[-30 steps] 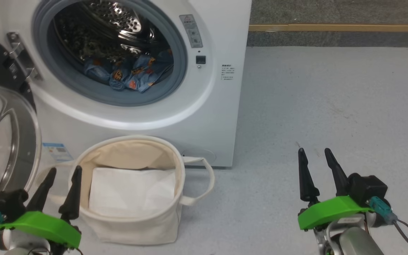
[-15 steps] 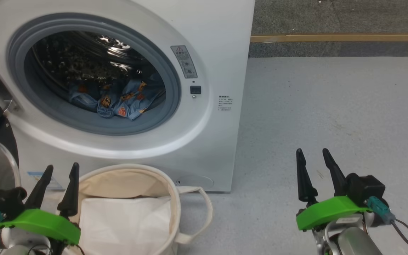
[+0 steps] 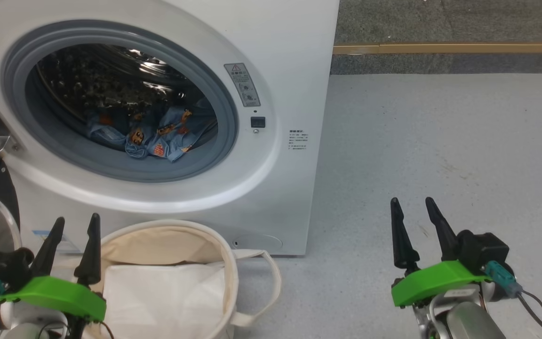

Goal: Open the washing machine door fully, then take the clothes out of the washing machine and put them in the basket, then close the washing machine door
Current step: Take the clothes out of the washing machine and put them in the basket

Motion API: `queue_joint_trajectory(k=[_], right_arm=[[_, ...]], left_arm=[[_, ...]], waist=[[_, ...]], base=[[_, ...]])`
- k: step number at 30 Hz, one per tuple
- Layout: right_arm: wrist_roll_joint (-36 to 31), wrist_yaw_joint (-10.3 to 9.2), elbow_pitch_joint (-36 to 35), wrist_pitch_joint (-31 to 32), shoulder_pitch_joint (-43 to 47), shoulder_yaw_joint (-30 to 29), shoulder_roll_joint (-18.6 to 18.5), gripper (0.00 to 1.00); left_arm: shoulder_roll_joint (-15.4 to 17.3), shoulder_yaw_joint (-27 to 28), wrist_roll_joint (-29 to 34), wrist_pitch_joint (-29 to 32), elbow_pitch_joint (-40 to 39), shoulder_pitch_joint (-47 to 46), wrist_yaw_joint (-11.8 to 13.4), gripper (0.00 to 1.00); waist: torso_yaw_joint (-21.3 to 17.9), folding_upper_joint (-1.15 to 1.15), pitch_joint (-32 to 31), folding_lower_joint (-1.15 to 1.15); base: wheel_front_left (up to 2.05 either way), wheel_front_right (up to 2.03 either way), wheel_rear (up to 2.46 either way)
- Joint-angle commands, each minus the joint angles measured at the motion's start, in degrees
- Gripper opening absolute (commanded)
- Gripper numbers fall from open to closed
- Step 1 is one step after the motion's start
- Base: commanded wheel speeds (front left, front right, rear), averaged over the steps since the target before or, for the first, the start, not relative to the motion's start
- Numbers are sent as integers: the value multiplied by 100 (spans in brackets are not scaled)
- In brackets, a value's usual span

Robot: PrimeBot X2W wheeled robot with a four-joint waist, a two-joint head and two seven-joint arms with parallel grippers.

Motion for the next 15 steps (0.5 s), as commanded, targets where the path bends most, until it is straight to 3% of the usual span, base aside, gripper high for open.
queue_joint_trajectory(k=[1,8,15], right_arm=[[19,5,-181,-70,-222,147,30,100],[2,5,-249,-70,-271,141,30,100],[-27,5,-383,-70,-441,151,30,100]], left_arm=[[153,210,-19,-29,-137,-366,8,100],[102,94,-70,240,20,-741,30,100],[55,-256,58,795,541,-1728,6,100]], waist=[[-10,0,10,0],[-25,0,199,0],[-71,0,657,0]], base=[[0,0,0],[0,0,0],[0,0,0]])
